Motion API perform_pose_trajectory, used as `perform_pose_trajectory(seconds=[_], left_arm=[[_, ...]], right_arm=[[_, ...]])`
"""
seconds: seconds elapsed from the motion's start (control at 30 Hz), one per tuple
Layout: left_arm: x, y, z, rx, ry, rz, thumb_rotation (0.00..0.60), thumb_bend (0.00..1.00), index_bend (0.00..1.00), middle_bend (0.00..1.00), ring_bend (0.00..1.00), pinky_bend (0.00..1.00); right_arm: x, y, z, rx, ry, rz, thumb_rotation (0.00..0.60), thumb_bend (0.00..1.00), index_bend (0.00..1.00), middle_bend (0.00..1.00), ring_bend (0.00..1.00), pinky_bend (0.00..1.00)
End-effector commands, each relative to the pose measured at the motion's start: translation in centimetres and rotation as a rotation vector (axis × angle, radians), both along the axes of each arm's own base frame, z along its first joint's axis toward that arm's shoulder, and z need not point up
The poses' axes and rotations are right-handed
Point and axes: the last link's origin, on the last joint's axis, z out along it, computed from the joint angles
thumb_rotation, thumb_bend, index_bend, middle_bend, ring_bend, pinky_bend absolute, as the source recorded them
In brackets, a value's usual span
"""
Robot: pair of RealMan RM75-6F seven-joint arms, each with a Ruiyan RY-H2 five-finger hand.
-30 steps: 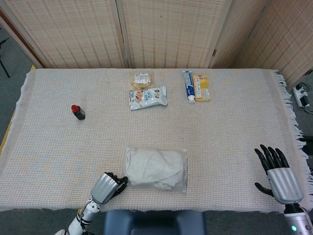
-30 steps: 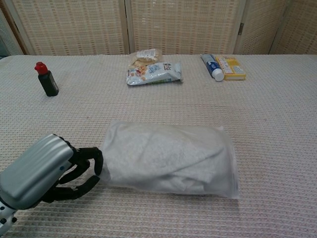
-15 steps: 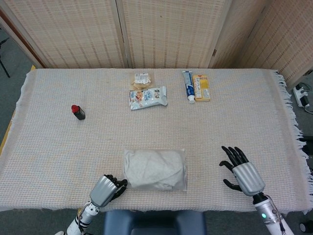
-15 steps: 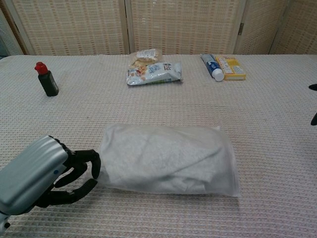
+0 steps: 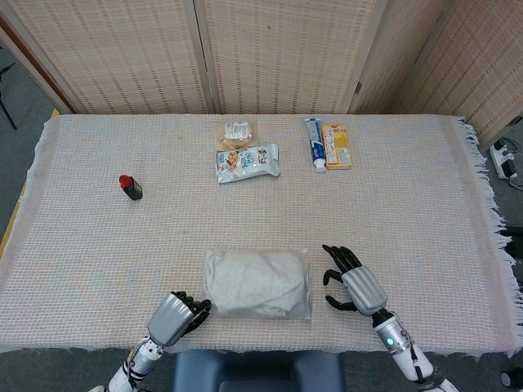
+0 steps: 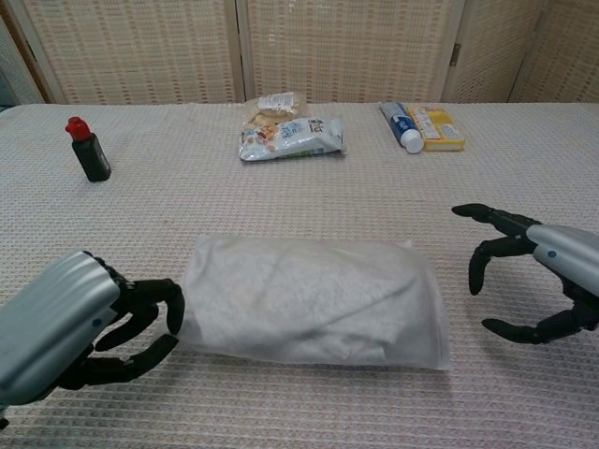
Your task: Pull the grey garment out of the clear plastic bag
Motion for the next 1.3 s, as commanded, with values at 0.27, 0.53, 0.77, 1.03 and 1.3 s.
perform_pose_trajectory(seconds=[0.27, 0.53, 0.77, 1.03, 1.3], left_arm=[[0.0, 0.3, 0.2, 0.007, 0.009, 0.001, 0.6, 0.49, 0.74, 1.0, 1.0, 1.0], [0.0, 0.5, 0.2, 0.012, 0.012, 0.004, 0.6, 0.49, 0.74, 1.0, 1.0, 1.0], [0.0, 0.8, 0.4, 0.019, 0.008, 0.009, 0.6, 0.49, 0.74, 1.0, 1.0, 1.0], [-0.1, 0.9, 0.5, 0.02, 0.01, 0.014, 0.6, 0.49, 0.74, 1.0, 1.0, 1.0], [-0.2, 1.1, 0.7, 0.024, 0.008, 0.018, 0.6, 0.49, 0.74, 1.0, 1.0, 1.0]], right_arm=[[1.5, -1.4, -2.5, 0.029, -0.067, -0.025, 0.6, 0.23, 0.44, 0.0, 0.0, 0.0], [2.2, -1.8, -4.1, 0.057, -0.109, -0.051, 0.6, 0.23, 0.37, 0.0, 0.0, 0.0], [2.7, -1.7, -4.8, 0.069, -0.142, -0.061, 0.6, 0.23, 0.28, 0.0, 0.0, 0.0], [3.2, -1.5, -6.0, 0.092, -0.169, -0.082, 0.6, 0.24, 0.43, 0.0, 0.0, 0.0], [3.6, -1.4, -6.4, 0.079, -0.175, -0.096, 0.6, 0.37, 0.63, 0.02, 0.0, 0.0]])
